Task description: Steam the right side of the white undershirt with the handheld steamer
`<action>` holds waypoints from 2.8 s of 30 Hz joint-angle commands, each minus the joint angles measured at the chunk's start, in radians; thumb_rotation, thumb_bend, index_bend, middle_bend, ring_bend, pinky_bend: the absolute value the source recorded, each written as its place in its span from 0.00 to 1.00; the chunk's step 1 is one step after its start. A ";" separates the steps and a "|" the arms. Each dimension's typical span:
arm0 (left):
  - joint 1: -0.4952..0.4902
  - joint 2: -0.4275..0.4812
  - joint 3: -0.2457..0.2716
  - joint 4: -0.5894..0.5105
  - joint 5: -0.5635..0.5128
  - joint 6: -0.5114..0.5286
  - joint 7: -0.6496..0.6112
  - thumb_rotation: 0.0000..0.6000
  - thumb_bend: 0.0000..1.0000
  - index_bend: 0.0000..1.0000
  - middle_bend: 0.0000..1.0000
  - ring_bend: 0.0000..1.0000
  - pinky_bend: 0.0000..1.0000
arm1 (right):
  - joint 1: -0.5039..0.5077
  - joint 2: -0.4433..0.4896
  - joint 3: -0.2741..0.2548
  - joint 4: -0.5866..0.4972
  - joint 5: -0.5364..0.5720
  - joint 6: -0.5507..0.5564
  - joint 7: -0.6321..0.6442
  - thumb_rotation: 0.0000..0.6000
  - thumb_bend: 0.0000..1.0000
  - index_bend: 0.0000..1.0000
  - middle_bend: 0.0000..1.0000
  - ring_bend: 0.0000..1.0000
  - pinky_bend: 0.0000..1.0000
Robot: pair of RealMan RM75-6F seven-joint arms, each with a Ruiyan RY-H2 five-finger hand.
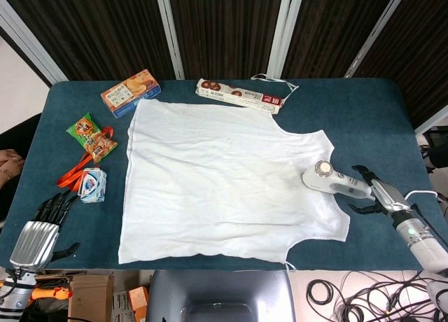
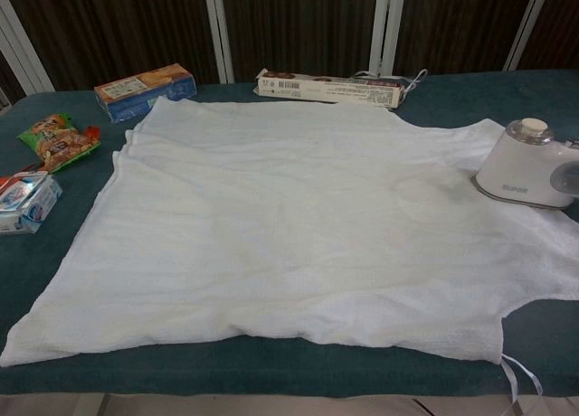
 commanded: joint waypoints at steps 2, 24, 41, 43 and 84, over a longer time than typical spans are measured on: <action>0.000 0.001 0.000 0.002 -0.003 -0.002 0.000 1.00 0.01 0.00 0.00 0.00 0.13 | 0.006 -0.007 -0.011 0.011 0.001 -0.007 0.007 1.00 0.19 0.06 0.01 0.00 0.15; 0.004 0.007 0.003 -0.006 -0.005 0.001 0.002 1.00 0.01 0.00 0.00 0.00 0.13 | 0.056 -0.035 -0.047 0.041 -0.010 -0.066 0.293 1.00 0.19 0.18 0.14 0.12 0.42; 0.005 0.007 0.005 -0.004 0.007 0.006 -0.002 1.00 0.01 0.00 0.00 0.00 0.13 | 0.067 -0.043 -0.085 0.075 -0.026 -0.056 0.415 1.00 0.19 0.27 0.26 0.29 0.59; 0.005 0.007 0.005 -0.004 0.007 0.007 -0.002 1.00 0.01 0.00 0.00 0.00 0.13 | 0.067 -0.041 -0.083 0.070 -0.018 -0.056 0.406 1.00 0.19 0.28 0.27 0.31 0.62; -0.014 0.005 0.002 -0.004 0.004 -0.017 -0.009 1.00 0.01 0.00 0.00 0.00 0.13 | 0.059 -0.084 0.007 0.020 0.220 -0.115 -0.091 1.00 0.59 1.00 0.88 0.91 1.00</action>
